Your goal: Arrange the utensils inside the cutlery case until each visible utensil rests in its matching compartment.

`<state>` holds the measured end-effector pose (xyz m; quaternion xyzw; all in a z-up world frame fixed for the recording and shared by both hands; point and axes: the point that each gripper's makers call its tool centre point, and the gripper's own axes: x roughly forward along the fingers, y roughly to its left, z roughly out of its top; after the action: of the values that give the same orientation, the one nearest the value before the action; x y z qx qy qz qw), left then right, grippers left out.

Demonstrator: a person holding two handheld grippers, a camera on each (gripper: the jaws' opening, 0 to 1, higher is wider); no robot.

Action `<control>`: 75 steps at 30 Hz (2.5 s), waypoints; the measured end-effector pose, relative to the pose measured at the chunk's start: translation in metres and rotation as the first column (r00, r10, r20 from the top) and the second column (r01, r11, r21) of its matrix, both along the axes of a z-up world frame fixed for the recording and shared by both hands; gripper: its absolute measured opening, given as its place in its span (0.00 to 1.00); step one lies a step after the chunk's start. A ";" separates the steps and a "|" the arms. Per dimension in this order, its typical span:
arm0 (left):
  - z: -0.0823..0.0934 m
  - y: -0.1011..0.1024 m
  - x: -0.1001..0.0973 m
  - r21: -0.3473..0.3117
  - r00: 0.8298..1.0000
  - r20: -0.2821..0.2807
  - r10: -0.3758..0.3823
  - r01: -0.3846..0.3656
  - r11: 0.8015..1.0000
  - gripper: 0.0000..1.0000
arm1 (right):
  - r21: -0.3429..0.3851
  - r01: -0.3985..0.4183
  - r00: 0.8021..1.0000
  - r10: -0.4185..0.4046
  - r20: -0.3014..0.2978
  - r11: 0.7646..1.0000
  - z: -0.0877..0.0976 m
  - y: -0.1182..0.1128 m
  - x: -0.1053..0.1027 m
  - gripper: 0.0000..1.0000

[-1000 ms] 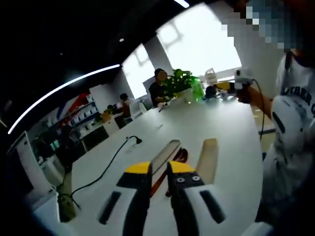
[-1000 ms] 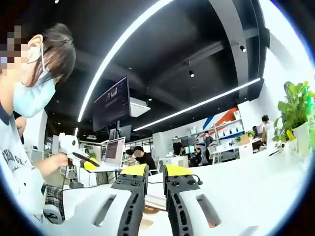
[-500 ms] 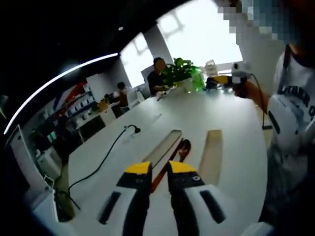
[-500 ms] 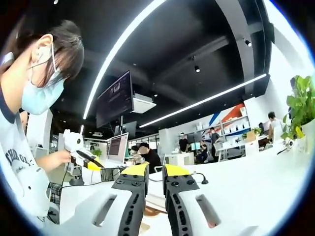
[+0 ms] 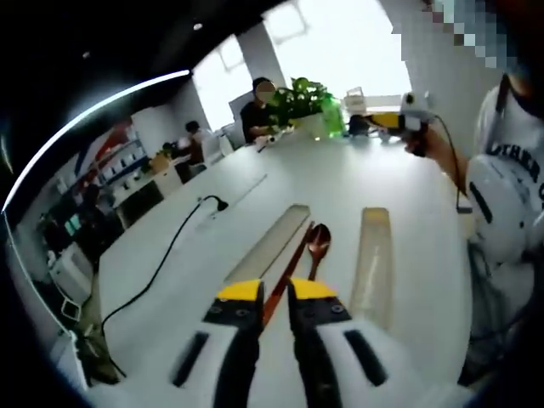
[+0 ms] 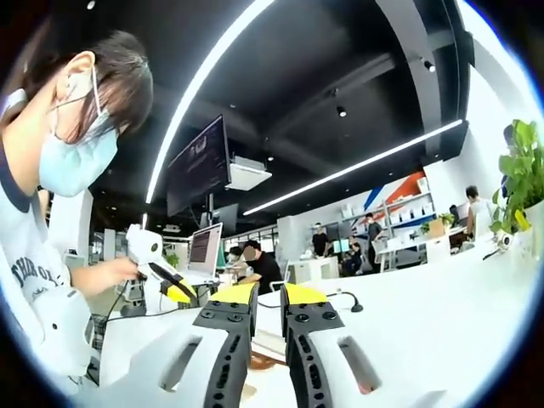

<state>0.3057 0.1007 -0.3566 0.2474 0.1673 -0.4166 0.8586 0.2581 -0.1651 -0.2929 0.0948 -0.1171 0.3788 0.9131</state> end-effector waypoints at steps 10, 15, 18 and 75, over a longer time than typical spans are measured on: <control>-0.055 -0.003 0.016 0.127 0.990 -0.134 -0.032 0.049 0.991 0.12 | 0.025 0.003 1.000 -0.002 -0.030 1.000 -0.008 -0.005 0.006 0.10; -0.057 -0.006 0.024 0.143 0.990 -0.135 -0.038 0.058 0.988 0.12 | 0.033 0.012 0.999 -0.011 -0.045 0.999 -0.012 -0.010 0.008 0.10; -0.061 -0.004 0.028 0.191 0.990 -0.136 -0.038 0.064 0.980 0.12 | 0.035 0.013 0.999 -0.011 -0.052 0.999 -0.014 -0.011 0.009 0.10; -0.111 0.005 0.038 0.518 0.962 -0.237 -0.137 0.244 0.820 0.05 | 0.084 0.085 0.990 -0.075 -0.116 0.993 -0.034 -0.035 0.016 0.10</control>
<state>0.3442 0.1059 -0.4675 0.4550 0.3334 -0.4576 0.6873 0.2742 -0.1997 -0.3267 0.1517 -0.0855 0.3305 0.9276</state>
